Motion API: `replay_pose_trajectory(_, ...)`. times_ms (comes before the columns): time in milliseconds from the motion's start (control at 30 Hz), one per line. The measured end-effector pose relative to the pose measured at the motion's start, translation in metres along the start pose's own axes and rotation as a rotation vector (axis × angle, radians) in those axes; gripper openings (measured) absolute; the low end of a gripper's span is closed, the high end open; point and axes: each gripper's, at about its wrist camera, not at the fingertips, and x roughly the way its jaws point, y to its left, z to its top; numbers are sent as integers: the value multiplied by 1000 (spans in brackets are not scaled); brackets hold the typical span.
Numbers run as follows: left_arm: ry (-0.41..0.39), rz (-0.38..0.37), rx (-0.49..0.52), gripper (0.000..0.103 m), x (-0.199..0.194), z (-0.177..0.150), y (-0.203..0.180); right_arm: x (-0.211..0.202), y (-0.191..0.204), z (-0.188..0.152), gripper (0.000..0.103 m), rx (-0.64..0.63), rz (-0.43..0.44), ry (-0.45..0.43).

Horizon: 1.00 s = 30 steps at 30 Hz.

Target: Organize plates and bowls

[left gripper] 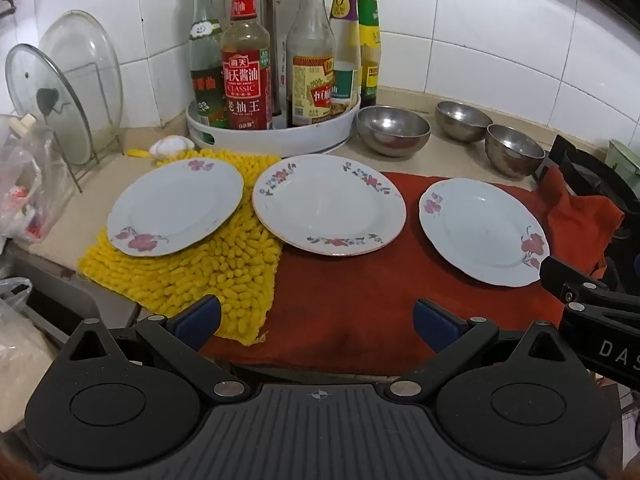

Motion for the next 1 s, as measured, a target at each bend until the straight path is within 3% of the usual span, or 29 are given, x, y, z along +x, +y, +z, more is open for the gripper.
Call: replay_pose_trajectory(1000,-13,0,-16,102,5,-2,6,5,6,2,100,-9,0,15)
